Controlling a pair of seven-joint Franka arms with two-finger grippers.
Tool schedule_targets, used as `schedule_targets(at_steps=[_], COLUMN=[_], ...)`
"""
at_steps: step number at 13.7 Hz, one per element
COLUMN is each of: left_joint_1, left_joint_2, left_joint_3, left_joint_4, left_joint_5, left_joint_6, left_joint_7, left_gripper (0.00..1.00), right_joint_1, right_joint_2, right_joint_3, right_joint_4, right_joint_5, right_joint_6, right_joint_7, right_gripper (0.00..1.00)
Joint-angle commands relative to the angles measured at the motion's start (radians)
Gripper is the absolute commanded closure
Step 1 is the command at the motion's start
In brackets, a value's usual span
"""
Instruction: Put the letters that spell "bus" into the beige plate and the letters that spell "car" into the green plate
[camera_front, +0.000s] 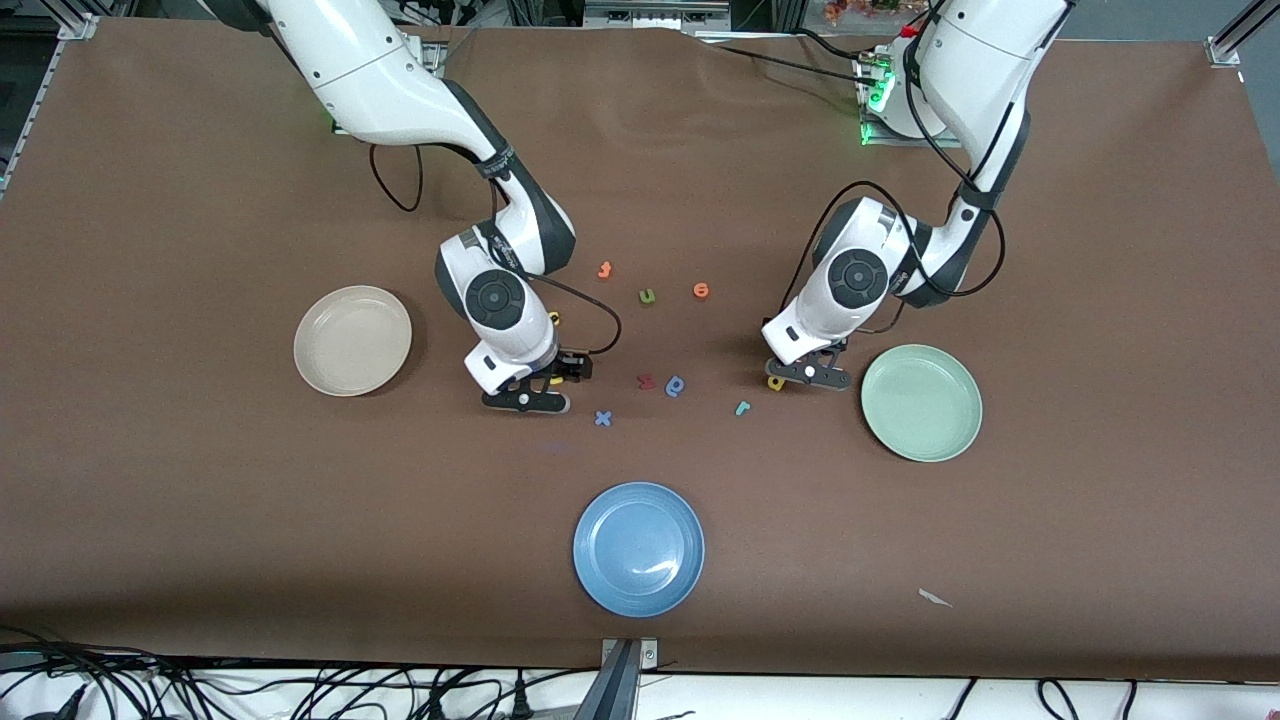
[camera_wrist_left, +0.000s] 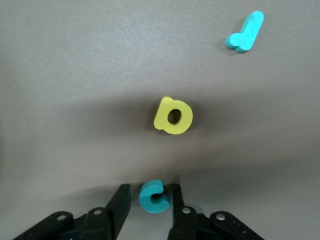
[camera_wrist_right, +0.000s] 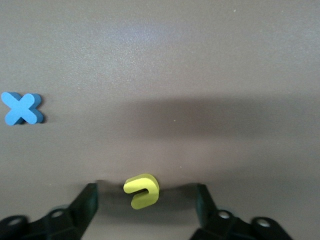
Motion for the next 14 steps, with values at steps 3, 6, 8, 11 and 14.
schedule_targets(at_steps=[3,6,8,11,14], left_joint_1=[-0.019,-0.008,0.029,0.137,0.248], left_joint_2=[-0.006,-0.044,-0.093,-0.11,-0.043], left_joint_3=[0.005,0.008,0.016,0.013,0.016], left_joint_4=[-0.012,0.003,0.024,0.109,0.17], left_joint_5=[0.023,0.034,0.04,0.149,0.158], left_joint_6=[0.011,-0.033,-0.106,-0.194,-0.193], left_joint_7=[-0.026,-0.02,-0.012,0.101,0.323], left_gripper=[0.79,0.79,0.78,0.78,0.78], right_joint_1=[0.009,0.009,0.009,0.01,0.018], right_joint_2=[0.008,0.006,0.006,0.006,0.006], right_joint_3=[-0.001,0.0,0.0,0.0,0.002], right_joint_4=[0.004,0.004,0.006,0.006,0.004], right_joint_5=[0.004,0.007,0.007,0.01,0.011], right_joint_6=[0.01,0.009,0.009,0.007,0.005], right_joint_7=[0.003,0.003,0.003,0.011,0.025], right_gripper=[0.31,0.42,0.49,0.61,0.68])
